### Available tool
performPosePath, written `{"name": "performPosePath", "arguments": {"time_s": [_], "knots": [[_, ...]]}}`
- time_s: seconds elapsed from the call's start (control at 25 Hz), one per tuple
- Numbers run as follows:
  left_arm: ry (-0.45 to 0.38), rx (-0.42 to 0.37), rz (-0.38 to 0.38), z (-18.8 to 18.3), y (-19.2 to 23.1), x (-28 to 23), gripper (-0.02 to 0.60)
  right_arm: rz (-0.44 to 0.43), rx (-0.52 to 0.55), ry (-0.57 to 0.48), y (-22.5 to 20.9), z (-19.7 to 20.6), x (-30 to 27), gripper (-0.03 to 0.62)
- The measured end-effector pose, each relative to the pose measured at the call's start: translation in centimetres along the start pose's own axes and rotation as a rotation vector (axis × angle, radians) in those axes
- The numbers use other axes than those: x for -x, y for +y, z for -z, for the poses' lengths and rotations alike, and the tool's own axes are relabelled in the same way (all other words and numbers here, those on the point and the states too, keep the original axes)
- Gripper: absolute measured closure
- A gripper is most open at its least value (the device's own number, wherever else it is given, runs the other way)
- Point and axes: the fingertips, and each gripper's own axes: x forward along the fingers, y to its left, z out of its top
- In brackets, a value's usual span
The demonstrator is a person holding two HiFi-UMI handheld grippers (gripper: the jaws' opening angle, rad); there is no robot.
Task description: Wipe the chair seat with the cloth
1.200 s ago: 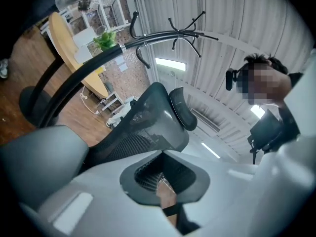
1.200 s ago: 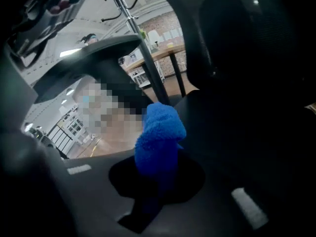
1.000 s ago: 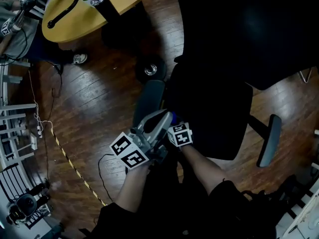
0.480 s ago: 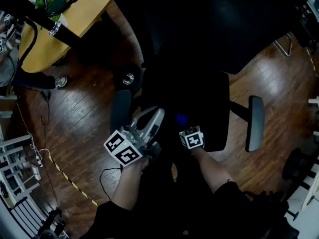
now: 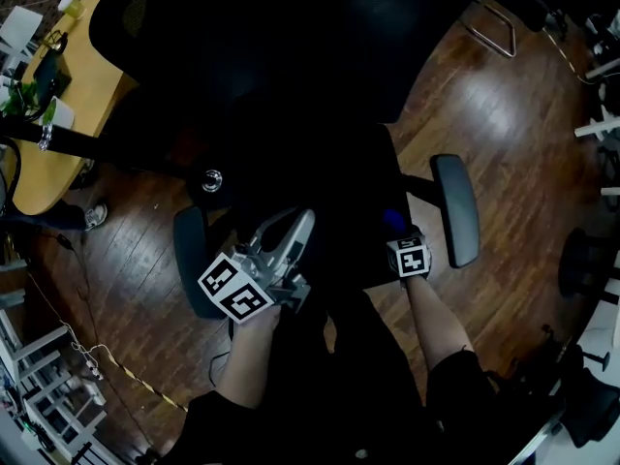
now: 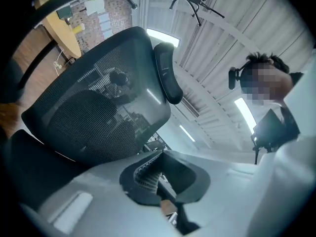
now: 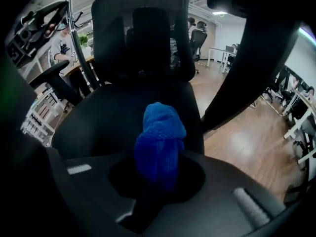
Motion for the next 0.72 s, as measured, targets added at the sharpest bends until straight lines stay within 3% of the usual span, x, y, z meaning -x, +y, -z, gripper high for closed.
{"name": "performPosePath", "arguments": {"time_s": [0.4, 0.52, 0.72], "knots": [[-0.036, -0.003, -0.035, -0.6, 0.6, 1.6, 0.581, 0.038, -0.135, -0.052, -0.3, -0.4, 0.2, 0.557], [-0.068, -0.005, -0.065, -1.5, 1.0, 2.9, 0.581, -0.064, -0.09, -0.077, 5.4, -1.7, -0.4, 0.557], [-0.129, -0.034, -0.129, -3.4, 1.4, 6.5, 0.581, -0.342, 0.037, -0.059, 20.5, -3.2, -2.0, 0.557]]}}
